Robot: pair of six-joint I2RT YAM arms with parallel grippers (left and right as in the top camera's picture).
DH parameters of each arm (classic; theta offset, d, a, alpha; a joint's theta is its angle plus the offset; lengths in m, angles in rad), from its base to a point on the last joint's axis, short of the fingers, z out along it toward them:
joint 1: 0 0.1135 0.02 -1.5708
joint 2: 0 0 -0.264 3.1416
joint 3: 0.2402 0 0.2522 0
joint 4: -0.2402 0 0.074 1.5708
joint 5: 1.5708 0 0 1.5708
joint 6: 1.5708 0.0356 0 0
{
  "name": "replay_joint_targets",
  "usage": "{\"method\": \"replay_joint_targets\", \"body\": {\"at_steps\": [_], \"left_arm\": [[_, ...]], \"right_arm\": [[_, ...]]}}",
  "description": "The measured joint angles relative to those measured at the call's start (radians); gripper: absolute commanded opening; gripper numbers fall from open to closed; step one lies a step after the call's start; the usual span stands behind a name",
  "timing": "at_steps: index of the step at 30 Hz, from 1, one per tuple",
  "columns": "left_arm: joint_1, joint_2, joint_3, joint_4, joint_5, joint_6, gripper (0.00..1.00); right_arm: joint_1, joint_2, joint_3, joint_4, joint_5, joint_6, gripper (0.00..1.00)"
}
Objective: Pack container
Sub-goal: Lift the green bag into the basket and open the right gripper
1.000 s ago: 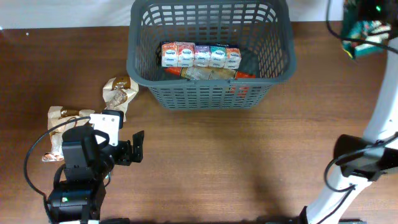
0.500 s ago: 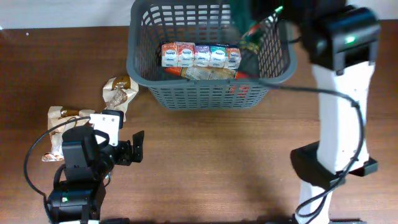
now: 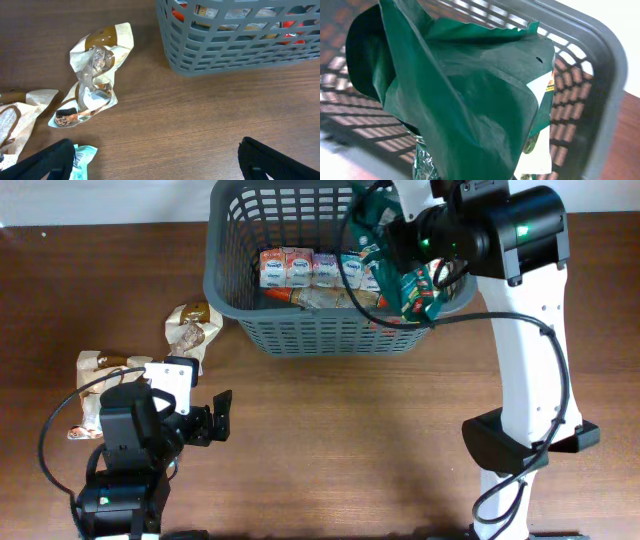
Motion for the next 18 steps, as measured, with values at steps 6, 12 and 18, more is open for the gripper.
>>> {"method": "replay_joint_targets", "body": {"at_steps": [6,12,18], "left_arm": [[0.0,0.0,0.0,0.0,0.0,0.0,0.99],[0.0,0.0,0.0,0.0,0.0,0.0,0.99],[0.0,0.0,0.0,0.0,0.0,0.0,0.99]], "right_arm": [[-0.005,-0.002,-0.005,-0.001,0.075,0.019,0.95],[-0.005,-0.002,-0.005,-0.004,0.101,0.02,0.99],[-0.005,-0.002,-0.005,-0.003,0.104,0.02,0.99]]}}
